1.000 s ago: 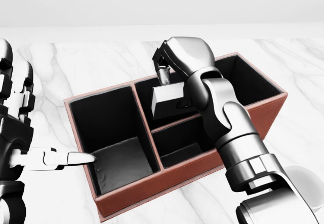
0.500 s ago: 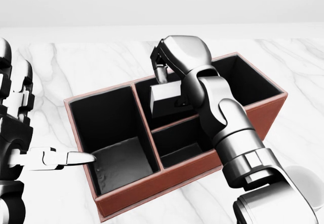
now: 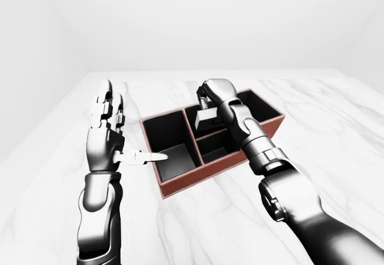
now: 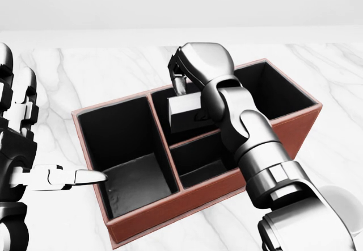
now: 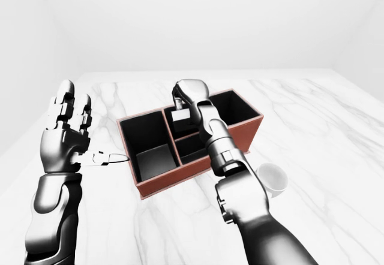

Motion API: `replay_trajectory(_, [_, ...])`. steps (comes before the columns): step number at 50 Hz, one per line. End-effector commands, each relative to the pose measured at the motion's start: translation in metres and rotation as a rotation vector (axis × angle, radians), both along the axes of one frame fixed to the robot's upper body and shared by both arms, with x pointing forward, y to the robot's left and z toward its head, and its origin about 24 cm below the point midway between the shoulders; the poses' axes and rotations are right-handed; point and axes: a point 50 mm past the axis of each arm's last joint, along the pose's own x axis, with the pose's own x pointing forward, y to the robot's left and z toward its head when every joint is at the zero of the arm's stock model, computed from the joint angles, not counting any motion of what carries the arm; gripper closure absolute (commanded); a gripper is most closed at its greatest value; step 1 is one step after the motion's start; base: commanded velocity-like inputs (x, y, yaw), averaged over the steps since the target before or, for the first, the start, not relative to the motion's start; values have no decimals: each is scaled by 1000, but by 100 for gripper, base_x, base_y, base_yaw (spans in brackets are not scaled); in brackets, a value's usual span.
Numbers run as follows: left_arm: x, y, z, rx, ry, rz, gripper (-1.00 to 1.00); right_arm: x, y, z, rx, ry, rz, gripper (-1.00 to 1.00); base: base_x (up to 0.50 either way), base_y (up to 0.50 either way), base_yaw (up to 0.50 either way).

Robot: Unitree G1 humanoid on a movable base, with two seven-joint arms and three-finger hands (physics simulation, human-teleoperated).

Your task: Pick up the book and place it in the front compartment of the caddy.

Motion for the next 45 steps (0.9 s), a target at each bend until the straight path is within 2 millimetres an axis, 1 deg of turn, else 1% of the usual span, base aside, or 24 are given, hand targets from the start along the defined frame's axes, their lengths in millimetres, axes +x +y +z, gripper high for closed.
replay_trajectory(1, [0,0,0,-1,-1,1,-100,2,2,7,9,-44,-10,100,0,0,0])
replay_trajectory(12, [0,0,1,-1,-4,2,-100,3,3,1,-3,-42,-19,100,0,0,0])
replay_trajectory(40, [-1,0,4,-1,-17,3,-100,2,10,-3,-29,-48,-14,100,0,0,0])
replay_trajectory(45, [-1,0,4,-1,-19,3,-100,3,10,-1,-34,-53,-13,100,0,0,0])
